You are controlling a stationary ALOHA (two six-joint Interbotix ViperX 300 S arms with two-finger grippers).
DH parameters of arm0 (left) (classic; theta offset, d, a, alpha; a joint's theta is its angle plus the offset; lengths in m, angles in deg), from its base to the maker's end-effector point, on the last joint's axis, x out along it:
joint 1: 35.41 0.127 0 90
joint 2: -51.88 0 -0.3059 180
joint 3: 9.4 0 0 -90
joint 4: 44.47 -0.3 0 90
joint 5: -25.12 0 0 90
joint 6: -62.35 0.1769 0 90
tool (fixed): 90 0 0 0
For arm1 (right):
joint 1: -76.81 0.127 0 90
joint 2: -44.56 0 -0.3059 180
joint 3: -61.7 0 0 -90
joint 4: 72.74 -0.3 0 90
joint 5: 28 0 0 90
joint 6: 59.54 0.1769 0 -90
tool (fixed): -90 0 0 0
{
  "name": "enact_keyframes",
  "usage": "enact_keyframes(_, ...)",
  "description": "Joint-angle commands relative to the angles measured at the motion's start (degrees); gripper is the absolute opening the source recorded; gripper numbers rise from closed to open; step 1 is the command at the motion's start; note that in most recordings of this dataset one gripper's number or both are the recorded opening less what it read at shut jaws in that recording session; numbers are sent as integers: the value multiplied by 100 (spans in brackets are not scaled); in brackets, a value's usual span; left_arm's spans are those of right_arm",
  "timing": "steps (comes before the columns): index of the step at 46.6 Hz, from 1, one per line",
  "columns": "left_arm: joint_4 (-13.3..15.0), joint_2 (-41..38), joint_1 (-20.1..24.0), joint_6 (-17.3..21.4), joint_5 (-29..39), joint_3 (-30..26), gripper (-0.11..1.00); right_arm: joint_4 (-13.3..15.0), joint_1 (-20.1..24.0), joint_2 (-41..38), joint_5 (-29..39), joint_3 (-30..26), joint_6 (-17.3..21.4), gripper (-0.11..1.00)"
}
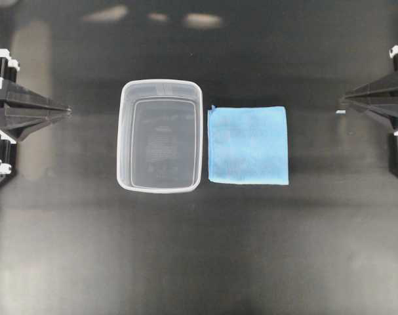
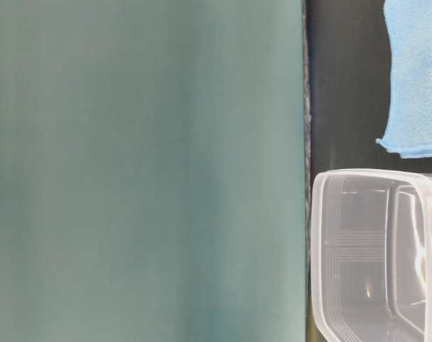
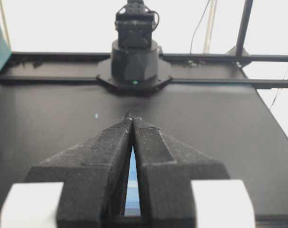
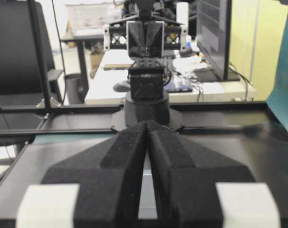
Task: Place the blue towel into the container with the left arm.
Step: 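Move the left gripper over the light-blue towel and lower it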
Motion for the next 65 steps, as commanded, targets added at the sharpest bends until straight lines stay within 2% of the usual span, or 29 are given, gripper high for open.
enact_keyframes(1, -220, -141, 0, -158, 44, -167, 6, -26, 44, -53, -53, -35, 26, 1)
enact_keyframes(4, -229, -193, 9, -246, 123, -281, 5, -35, 62, -9, -44, 0, 35, 7)
enact_keyframes(7, -229, -290, 9, -308, 264, -448, 1, -35, 79, 35, -35, 9, 35, 1)
enact_keyframes(14, -229, -668, -62, -334, 835, -932, 1, -35, 79, 158, 97, 9, 26, 0)
enact_keyframes(25, -229, -1714, -70, -264, 1986, -2065, 1, -44, 9, 378, 914, 0, 35, 3)
enact_keyframes(30, -229, -2232, -44, -246, 2558, -2584, 1, -44, -9, 545, 1213, 0, 35, 17)
enact_keyframes(40, -229, -3120, 0, -255, 3349, -3480, 1, -53, -97, 932, 1688, 0, 35, 70)
enact_keyframes(43, -229, -3445, -9, -255, 3516, -3797, 1, -53, -141, 1046, 1872, 9, 26, 77)
enact_keyframes(48, -237, -4008, -9, -264, 3946, -4395, 4, -44, -237, 1230, 2162, -18, 26, 76)
enact_keyframes(53, -229, -4605, 0, -237, 4562, -5019, 18, -44, -290, 1433, 2382, -18, 26, 76)
enact_keyframes(56, -237, -4948, 0, -220, 4869, -5361, 33, -44, -316, 1547, 2522, -18, 35, 76)
enact_keyframes(61, -237, -5599, -26, -229, 5150, -6021, 66, -53, -369, 1714, 2777, -18, 35, 76)
enact_keyframes(65, -237, -6144, -53, -202, 5247, -6478, 85, -53, -413, 1802, 2927, -18, 35, 76)
